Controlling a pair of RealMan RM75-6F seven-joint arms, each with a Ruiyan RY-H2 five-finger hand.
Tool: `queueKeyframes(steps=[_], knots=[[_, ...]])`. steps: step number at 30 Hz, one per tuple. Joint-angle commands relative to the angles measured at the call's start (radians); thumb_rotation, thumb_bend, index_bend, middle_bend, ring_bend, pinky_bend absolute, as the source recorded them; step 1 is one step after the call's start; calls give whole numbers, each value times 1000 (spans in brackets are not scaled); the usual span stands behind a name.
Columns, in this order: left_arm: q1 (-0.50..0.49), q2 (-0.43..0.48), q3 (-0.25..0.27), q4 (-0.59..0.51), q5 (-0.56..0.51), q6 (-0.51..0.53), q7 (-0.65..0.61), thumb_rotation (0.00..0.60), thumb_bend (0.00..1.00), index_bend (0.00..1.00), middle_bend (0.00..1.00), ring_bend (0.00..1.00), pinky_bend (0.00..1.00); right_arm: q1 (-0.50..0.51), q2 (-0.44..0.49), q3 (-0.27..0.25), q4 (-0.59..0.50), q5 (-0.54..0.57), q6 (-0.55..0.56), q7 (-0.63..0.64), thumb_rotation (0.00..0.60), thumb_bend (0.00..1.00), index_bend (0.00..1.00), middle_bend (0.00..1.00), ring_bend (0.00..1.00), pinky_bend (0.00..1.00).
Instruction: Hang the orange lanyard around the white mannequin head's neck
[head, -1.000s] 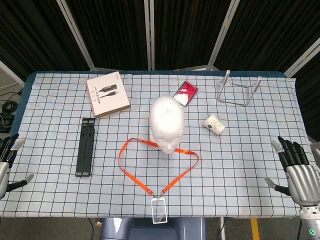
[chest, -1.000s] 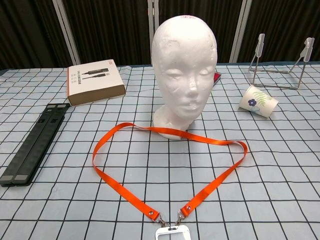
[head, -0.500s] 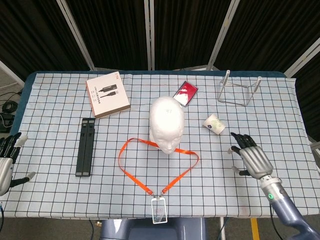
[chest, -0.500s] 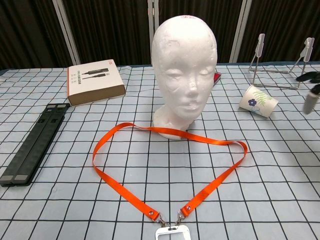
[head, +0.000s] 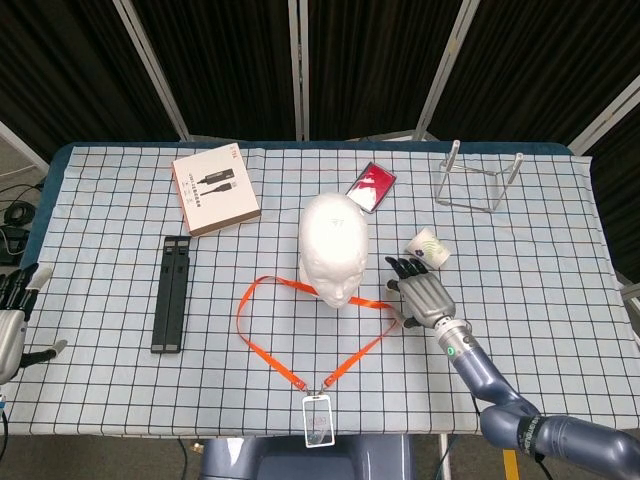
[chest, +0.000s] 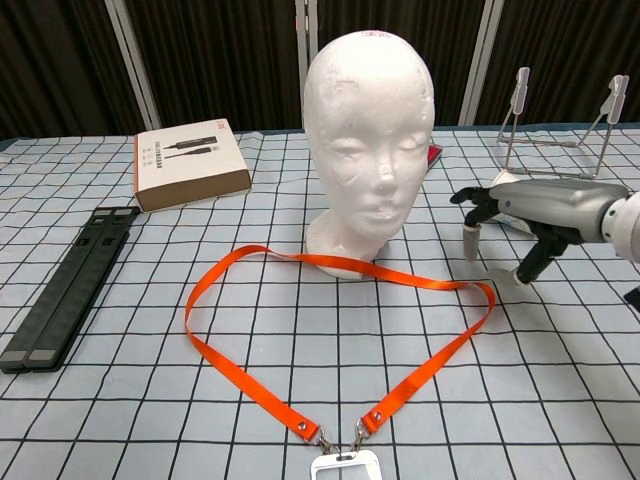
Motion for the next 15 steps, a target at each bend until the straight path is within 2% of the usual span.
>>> queueKeyframes(steps=[1, 8, 15], knots=[[-1, 0, 0, 0, 1, 0, -3, 600, 0, 0, 0, 0, 0, 23, -48, -7, 24, 50, 13, -46, 600, 328, 475, 0, 0, 0], [0, 3, 1, -1, 7, 6, -10, 600, 0, 0, 0, 0, 0, 43, -104, -33, 57, 90, 58, -117, 600, 330, 487, 0, 0, 0], [3, 5, 1, -3, 9, 13, -12, 600, 0, 0, 0, 0, 0, 50, -123, -57, 91, 76, 91, -152, 600, 330, 488, 0, 0, 0]])
